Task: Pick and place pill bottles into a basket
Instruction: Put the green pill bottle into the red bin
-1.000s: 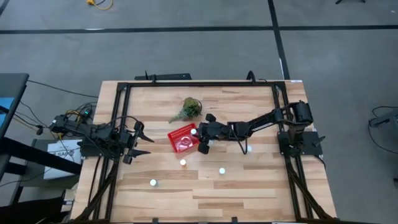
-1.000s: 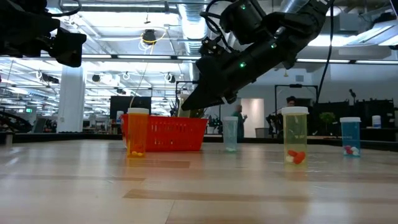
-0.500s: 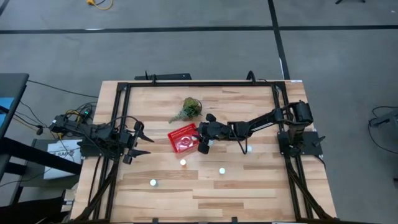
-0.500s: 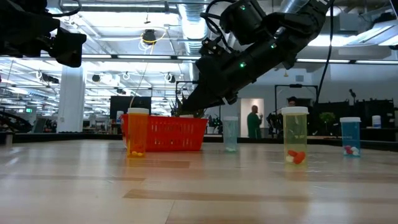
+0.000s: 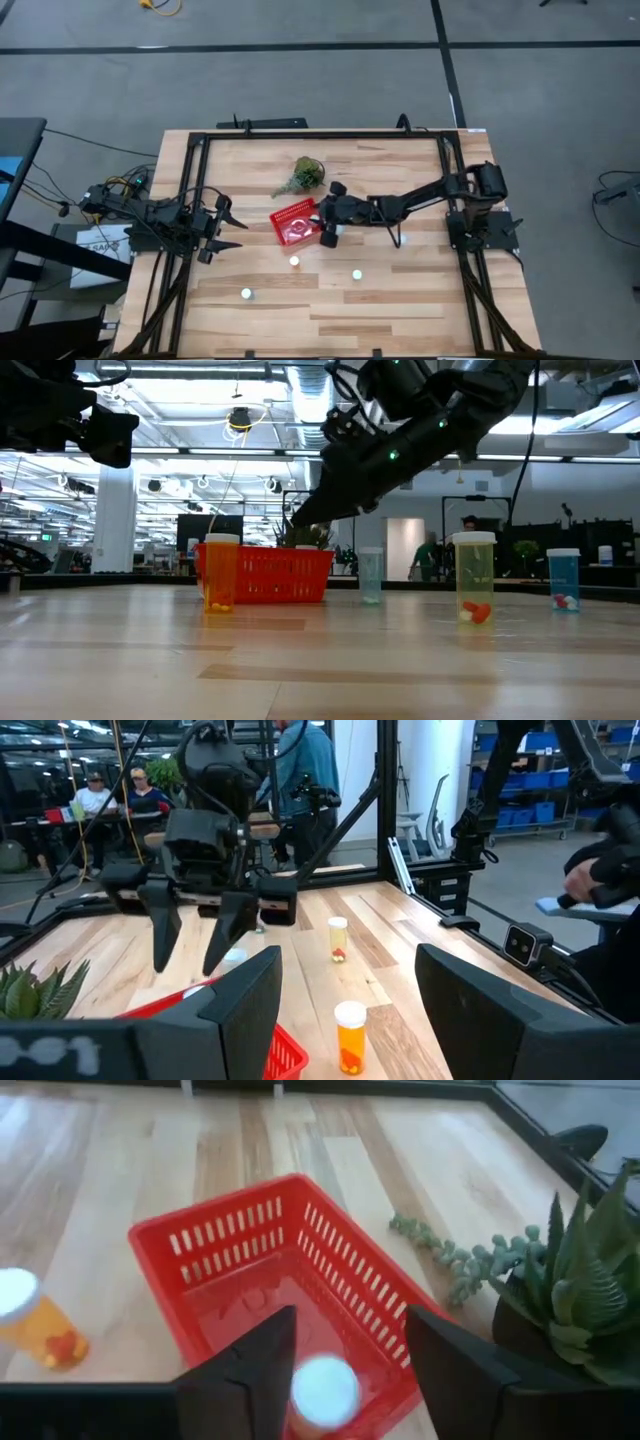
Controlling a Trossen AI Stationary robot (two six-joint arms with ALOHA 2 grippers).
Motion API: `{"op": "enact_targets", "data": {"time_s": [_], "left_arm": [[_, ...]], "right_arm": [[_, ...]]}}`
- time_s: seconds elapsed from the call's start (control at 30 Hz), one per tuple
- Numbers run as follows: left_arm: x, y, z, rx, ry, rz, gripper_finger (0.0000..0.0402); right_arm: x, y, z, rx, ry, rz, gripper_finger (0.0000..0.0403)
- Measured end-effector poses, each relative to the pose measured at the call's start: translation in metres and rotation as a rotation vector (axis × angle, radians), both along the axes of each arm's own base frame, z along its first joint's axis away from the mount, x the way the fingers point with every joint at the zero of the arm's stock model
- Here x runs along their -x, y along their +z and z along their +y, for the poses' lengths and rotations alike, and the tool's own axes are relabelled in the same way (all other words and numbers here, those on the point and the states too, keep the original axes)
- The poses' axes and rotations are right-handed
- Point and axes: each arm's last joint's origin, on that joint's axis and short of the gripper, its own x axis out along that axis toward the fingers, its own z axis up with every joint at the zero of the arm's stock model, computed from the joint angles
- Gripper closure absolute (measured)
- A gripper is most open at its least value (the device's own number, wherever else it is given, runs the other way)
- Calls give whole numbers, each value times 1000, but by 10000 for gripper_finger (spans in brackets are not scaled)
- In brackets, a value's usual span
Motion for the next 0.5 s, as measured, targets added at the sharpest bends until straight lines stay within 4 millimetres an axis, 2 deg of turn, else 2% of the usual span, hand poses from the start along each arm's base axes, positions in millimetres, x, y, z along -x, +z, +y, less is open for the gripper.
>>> {"op": "enact_targets", "data": {"time_s": [0.13,0.27,0.5], "left_arm": [[0,0,0,2,0,0,180],[0,0,0,2,0,0,180],[0,0,0,6,-1,1,180]], "right_arm": [[13,9,4,5,11,100,178],[27,26,11,4,30,150,152],[50,40,20,-1,14,250,142]]}}
